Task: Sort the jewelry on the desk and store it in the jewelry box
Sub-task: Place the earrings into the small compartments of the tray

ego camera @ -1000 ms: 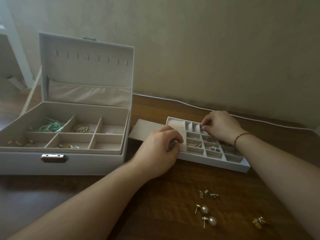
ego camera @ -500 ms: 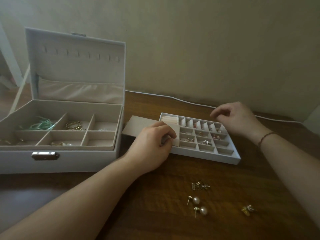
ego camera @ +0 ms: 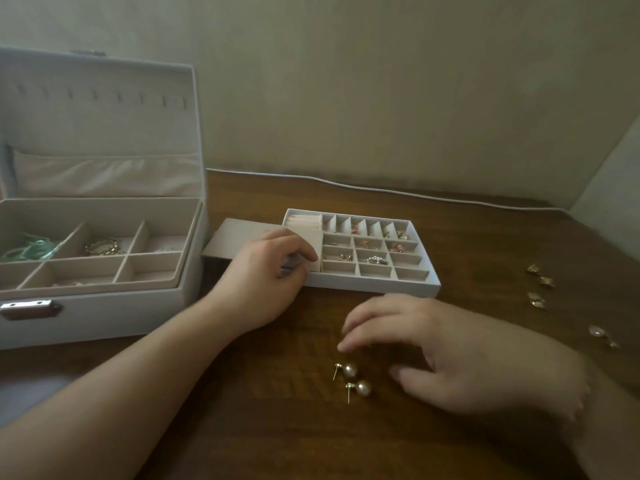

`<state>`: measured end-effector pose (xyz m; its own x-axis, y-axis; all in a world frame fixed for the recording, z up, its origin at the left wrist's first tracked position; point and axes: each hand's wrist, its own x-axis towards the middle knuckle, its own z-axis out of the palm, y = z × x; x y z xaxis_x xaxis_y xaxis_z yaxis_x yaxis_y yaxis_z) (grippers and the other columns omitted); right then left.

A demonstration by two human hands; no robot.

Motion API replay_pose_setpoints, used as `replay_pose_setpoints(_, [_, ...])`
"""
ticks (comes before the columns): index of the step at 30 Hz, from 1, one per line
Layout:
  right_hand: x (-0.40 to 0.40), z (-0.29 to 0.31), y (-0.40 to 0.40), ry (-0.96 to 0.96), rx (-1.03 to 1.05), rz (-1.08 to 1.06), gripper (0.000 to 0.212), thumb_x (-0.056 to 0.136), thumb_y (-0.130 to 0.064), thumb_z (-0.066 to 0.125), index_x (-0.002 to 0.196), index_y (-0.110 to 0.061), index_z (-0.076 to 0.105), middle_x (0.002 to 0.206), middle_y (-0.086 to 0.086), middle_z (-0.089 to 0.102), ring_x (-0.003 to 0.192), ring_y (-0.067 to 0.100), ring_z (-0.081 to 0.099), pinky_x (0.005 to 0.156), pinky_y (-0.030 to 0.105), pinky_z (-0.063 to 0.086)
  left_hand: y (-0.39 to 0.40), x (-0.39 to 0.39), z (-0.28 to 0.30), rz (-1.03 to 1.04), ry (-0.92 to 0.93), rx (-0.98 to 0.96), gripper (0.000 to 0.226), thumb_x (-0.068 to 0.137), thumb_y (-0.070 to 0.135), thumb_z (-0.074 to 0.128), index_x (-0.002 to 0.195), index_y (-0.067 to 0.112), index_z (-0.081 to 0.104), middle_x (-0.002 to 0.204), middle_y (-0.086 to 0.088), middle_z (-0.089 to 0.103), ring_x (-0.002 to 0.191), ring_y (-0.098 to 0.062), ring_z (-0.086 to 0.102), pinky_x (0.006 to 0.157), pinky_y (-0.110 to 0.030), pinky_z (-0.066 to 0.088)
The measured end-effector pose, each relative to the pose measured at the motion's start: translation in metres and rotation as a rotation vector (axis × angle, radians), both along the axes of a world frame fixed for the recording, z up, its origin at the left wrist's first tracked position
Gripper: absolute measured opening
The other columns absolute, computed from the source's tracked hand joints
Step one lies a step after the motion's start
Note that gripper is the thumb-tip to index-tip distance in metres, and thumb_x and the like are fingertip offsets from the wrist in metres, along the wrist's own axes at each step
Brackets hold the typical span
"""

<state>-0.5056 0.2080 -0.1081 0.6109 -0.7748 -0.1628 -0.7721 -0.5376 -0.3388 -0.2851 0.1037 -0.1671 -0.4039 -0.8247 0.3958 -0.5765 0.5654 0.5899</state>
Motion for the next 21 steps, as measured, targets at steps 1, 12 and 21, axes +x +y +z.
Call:
replay_pose_setpoints(1, [0.003,-0.002,0.001,0.034,-0.016,0.047,0.048,0.091,-0.026,0.06,0.131,-0.05,0.048,0.133,-0.037,0.035,0.126,-0.014,0.029,0.102,0.014,0.035,0.0,0.0,0.0,0.004,-0.003,0.002,0.021,0.093,0.014,0.061,0.104,0.031,0.066,0.109,0.016,0.059,0.101,0.004,0.055,0.073,0.0,0.043])
replay_pose_setpoints(12, [0.012,-0.022,0.005,0.039,-0.233,0.214,0.023,0.095,-0.032,0.056,0.117,-0.038,0.06,0.114,-0.018,0.054,0.106,0.0,0.046,0.089,0.022,0.043,0.0,0.0,-0.001,0.012,-0.009,0.008,0.02,0.093,0.015,0.062,0.104,0.031,0.068,0.109,0.017,0.06,0.103,0.002,0.054,0.077,-0.004,0.043])
replay_pose_setpoints(21, [-0.001,-0.002,-0.065,-0.29,-0.349,-0.279,0.017,0.086,-0.03,0.068,0.101,-0.038,0.068,0.089,-0.023,0.064,0.083,0.0,0.06,0.071,0.013,0.048,-0.001,0.002,-0.002,-0.017,0.004,0.017,0.019,0.093,0.018,0.062,0.106,0.03,0.068,0.109,0.018,0.059,0.107,-0.002,0.053,0.087,-0.015,0.047])
